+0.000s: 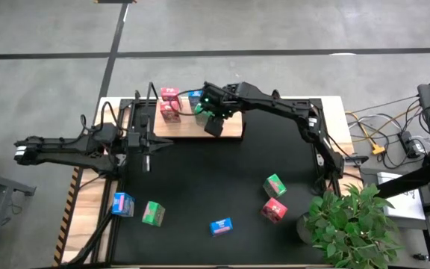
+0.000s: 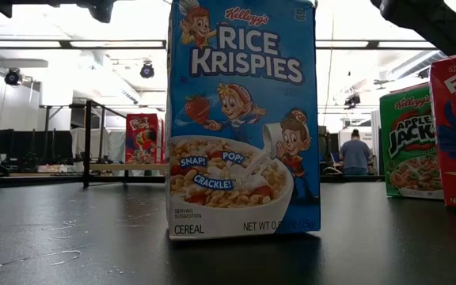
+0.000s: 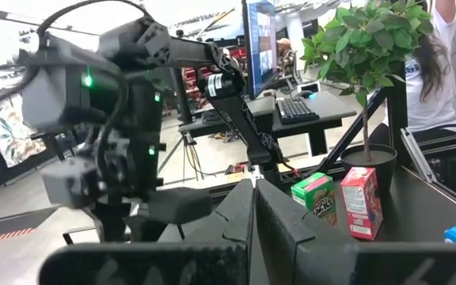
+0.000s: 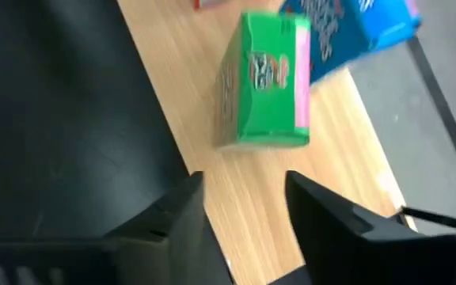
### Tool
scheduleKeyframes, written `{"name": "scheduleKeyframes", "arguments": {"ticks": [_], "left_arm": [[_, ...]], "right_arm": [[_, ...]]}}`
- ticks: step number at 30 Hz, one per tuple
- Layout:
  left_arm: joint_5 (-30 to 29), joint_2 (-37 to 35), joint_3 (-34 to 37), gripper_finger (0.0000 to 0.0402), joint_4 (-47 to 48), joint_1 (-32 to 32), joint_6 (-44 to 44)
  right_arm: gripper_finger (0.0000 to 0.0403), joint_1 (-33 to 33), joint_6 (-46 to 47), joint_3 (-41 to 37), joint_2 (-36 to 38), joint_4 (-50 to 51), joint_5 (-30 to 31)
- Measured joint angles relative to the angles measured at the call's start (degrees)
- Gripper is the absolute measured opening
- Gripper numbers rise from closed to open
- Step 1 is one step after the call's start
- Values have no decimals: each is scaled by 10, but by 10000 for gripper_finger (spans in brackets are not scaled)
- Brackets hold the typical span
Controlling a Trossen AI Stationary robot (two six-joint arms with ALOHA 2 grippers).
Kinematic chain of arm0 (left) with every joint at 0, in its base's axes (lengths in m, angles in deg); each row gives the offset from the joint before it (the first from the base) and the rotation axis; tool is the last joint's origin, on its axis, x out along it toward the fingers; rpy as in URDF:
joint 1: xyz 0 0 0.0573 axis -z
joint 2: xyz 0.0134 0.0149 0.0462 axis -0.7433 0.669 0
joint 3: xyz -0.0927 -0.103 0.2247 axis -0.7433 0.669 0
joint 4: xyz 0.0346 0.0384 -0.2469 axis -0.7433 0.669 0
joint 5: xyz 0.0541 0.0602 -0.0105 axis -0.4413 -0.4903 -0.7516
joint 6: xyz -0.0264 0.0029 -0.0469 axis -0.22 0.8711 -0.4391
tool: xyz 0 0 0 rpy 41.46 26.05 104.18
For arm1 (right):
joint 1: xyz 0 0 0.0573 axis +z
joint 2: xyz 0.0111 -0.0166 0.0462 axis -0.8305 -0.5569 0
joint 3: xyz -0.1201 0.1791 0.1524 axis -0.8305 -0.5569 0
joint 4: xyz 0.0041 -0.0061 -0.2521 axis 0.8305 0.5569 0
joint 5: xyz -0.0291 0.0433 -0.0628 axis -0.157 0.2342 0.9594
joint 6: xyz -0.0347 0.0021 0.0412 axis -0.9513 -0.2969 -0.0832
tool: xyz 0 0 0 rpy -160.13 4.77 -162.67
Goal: Stack cereal on shelf
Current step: Put the top green cereal box on the shelf
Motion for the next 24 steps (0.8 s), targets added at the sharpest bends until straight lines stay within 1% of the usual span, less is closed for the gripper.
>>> {"name": "scheduleKeyframes", "arguments": {"ticks": [3,7,10,12,16,19,24], "left_arm": [[0,0,0,0,0,0,0],[0,-1,0,0,4,0,0],[0,-1,0,0,4,0,2],[0,-1,0,0,4,0,2],[0,-1,0,0,4,0,2],[0,-1,0,0,4,0,2],[0,-1,0,0,4,0,2]], "right_arm": [[110,-1,-1,-32,-2,-5,9],[49,-5,-4,-77,-3,-40,39],[16,-11,-25,-104,-3,-100,45],[11,-13,-35,-116,-3,-137,49],[9,-17,-58,-119,-4,-181,55],[9,-23,-75,-120,-4,-198,69],[9,-24,-98,-121,-4,-221,71]]}}
